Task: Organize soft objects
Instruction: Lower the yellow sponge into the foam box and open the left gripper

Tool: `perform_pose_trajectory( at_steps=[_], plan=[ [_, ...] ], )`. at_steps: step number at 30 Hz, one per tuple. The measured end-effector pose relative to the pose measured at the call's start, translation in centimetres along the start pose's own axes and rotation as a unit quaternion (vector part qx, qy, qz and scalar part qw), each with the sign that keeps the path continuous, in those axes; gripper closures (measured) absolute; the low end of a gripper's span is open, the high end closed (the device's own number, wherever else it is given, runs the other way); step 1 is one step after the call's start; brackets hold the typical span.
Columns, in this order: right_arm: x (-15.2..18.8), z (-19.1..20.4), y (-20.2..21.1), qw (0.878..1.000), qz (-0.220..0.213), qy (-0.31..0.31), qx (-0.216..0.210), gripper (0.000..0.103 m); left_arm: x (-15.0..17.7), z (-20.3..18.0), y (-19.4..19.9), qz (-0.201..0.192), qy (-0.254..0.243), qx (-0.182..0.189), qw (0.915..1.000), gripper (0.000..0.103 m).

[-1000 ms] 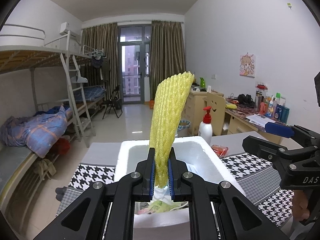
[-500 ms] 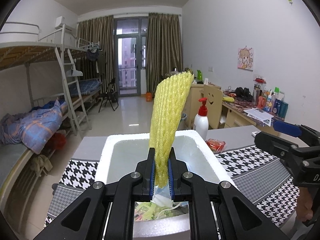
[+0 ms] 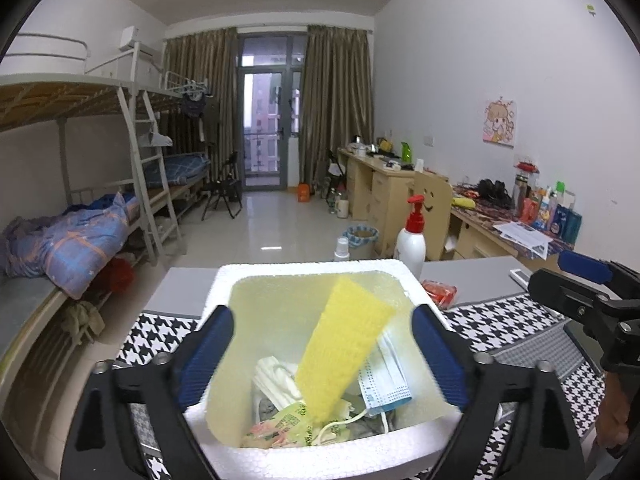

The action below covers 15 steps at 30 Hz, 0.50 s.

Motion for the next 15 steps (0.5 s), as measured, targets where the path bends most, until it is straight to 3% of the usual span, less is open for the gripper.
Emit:
perform_pose_trajectory(
  at_steps=[3,15],
  plan=[
    [0.1,-0.2,0.1,1.000,-0.001,-0.002,0.001,0.006,-0.2,0.0,0.3,-0.009,-0.003,-0.010,0.9999,0.002],
    [0.2,-0.3,2.1,1.000,-0.016,-0.002,-0.002,0.006,-0.6,0.1,2.1,-0.023,0.000,-0.026,0.9994,0.001]
  ],
)
Point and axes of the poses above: each gripper's, at about its wrist camera, not at the fingertips, and y roughly against the way its jaws point, z to its left, x to its underside, the point moved 6 cm from there along -y, roughly the way its jaws point, and after that the axes turned 1 degree about -z, right-handed, at the moved point
